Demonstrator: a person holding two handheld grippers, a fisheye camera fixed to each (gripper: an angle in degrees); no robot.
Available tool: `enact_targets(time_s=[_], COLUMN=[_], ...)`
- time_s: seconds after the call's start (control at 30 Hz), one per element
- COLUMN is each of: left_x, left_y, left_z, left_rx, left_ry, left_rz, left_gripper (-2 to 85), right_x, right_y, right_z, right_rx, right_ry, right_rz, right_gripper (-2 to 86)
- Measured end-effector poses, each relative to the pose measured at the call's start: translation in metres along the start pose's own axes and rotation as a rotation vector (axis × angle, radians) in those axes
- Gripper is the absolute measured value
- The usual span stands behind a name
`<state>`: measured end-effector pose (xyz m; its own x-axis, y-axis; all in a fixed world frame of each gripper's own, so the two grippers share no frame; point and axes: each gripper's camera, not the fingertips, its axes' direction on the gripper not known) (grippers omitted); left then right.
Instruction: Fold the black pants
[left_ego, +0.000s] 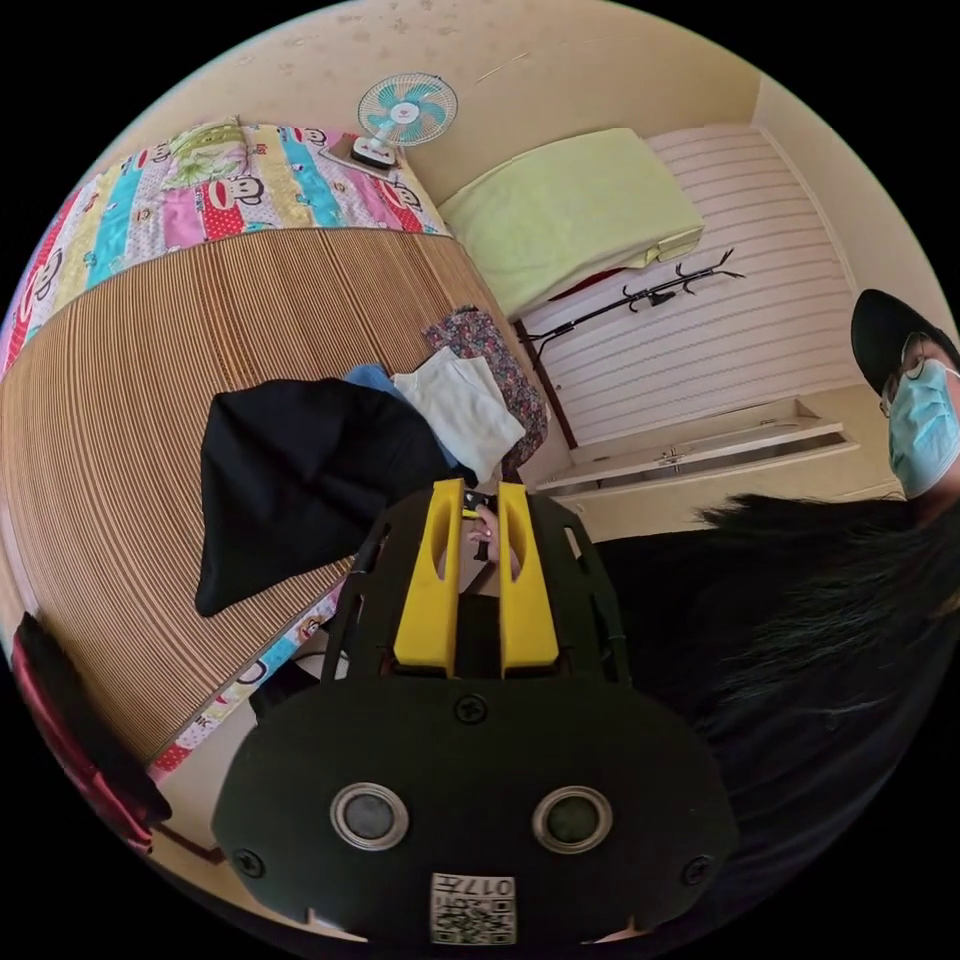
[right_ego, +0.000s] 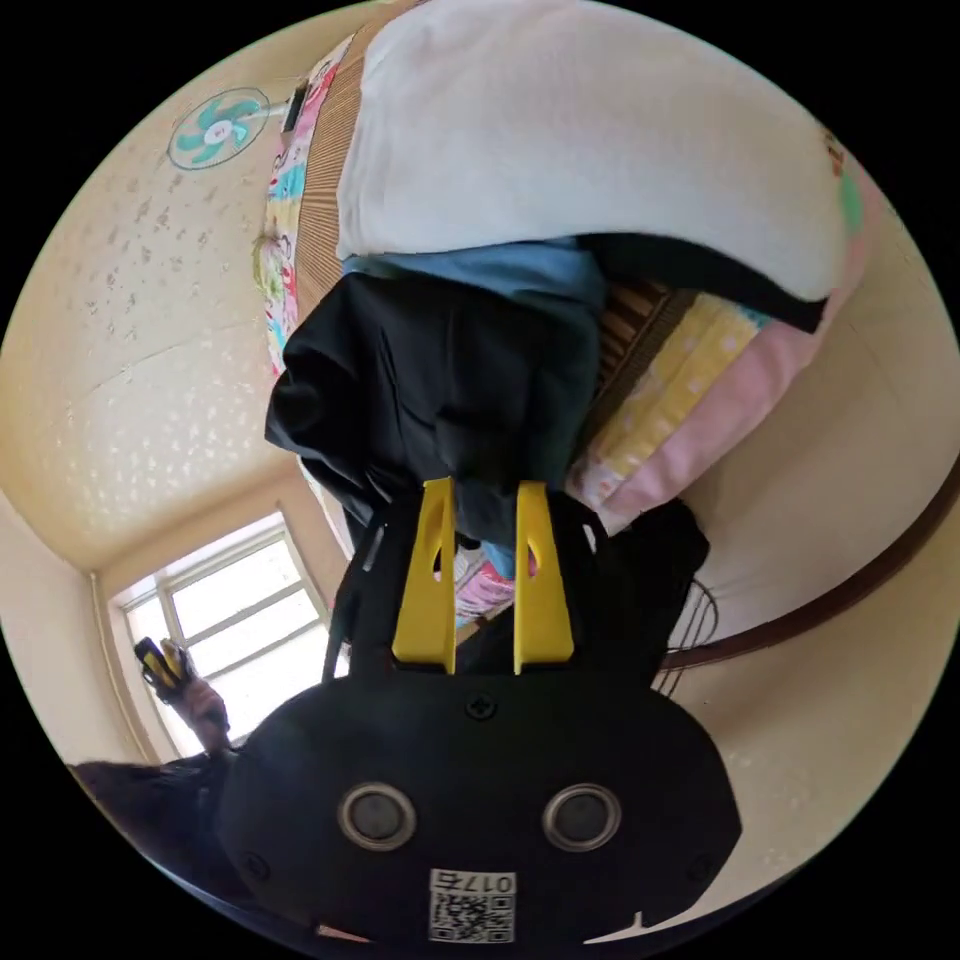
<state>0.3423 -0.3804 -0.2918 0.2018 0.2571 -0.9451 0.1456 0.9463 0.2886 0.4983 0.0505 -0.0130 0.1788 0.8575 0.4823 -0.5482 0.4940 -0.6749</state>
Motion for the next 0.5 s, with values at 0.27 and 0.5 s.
enact_targets(time_s=[0.27, 0.5], left_x=[0.035, 0.055], left_y=[0.000, 0.022], left_z=[0.028, -0.006], left_rx=[-0.108, 0.069], left_ry=[-0.177, -0.375], left_rz=[0.198, 0.313], left_gripper=[10.9, 13.7], right_x=[-0.073, -0.226], right_y=[0.050, 0.104], right_z=[-0.031, -0.017], right_rx=[0.084, -0.126], right_ry=[-0.650, -0.562], right_rz=[-0.350, -0.850], right_gripper=[1.9, 1.0])
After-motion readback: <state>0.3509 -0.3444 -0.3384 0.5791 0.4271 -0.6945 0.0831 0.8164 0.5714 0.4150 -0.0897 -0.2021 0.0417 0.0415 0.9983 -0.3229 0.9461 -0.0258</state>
